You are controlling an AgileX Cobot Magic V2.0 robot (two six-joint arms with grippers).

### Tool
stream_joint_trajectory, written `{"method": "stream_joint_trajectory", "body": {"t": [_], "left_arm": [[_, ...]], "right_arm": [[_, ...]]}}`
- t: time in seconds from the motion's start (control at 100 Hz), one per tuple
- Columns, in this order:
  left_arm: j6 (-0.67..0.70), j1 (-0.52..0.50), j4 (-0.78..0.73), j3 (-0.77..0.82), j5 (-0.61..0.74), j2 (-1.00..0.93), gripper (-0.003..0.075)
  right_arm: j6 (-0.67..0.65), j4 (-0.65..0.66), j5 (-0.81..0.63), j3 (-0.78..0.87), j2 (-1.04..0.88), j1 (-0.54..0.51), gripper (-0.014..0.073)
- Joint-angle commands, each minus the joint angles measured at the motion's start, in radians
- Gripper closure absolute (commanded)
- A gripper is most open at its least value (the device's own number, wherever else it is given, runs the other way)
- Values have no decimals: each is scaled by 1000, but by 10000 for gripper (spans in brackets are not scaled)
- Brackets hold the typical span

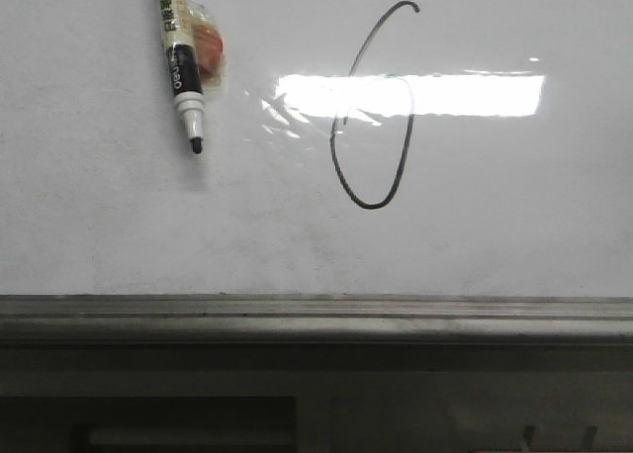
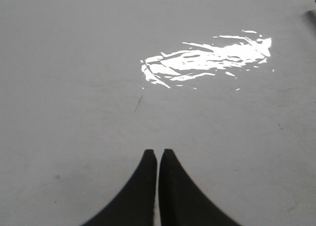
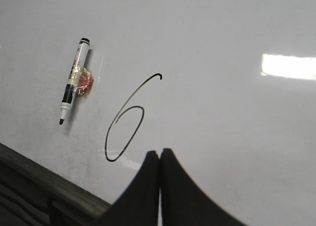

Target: Write number 6 on whiteboard

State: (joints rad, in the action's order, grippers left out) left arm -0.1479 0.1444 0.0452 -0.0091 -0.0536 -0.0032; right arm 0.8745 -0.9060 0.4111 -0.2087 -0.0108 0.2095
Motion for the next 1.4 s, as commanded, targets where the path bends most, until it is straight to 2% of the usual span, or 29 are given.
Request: {"method": "stream_joint_trajectory", "body": {"t": [0.0, 0.07, 0.12, 0.16, 0.26, 0.3, 0.36, 0.5, 0.63, 0.67, 1.39], "left_arm": [[10, 5, 11, 49, 69, -33, 740], [10, 5, 11, 49, 69, -33, 740], [10, 5, 11, 49, 69, -33, 740], [10, 5, 11, 49, 69, -33, 740], [10, 5, 11, 49, 69, -33, 740], [10, 5, 11, 49, 69, -33, 740], [10, 5, 11, 49, 69, -33, 740], [10, 5, 11, 49, 69, -33, 740], [10, 5, 11, 49, 69, -33, 740], [10, 5, 11, 49, 69, -33, 740], [10, 5, 11, 49, 69, -33, 740]], "right_arm": [[11, -18, -67, -25, -13, -6, 645], [11, 49, -104, -25, -13, -6, 645], [-31, 168, -128, -22, -13, -8, 645], [-138, 283, -158, -17, -13, -13, 645], [-495, 698, -218, 15, -7, -48, 645], [-610, 800, -242, 38, -7, -68, 645], [-684, 906, -297, 82, -9, -102, 645], [-689, 946, -396, 170, -11, -162, 645], [-689, 950, -473, 243, -18, -176, 645], [-689, 954, -436, 241, -18, -176, 645], [-675, 975, -451, 240, -18, -178, 645]]}}
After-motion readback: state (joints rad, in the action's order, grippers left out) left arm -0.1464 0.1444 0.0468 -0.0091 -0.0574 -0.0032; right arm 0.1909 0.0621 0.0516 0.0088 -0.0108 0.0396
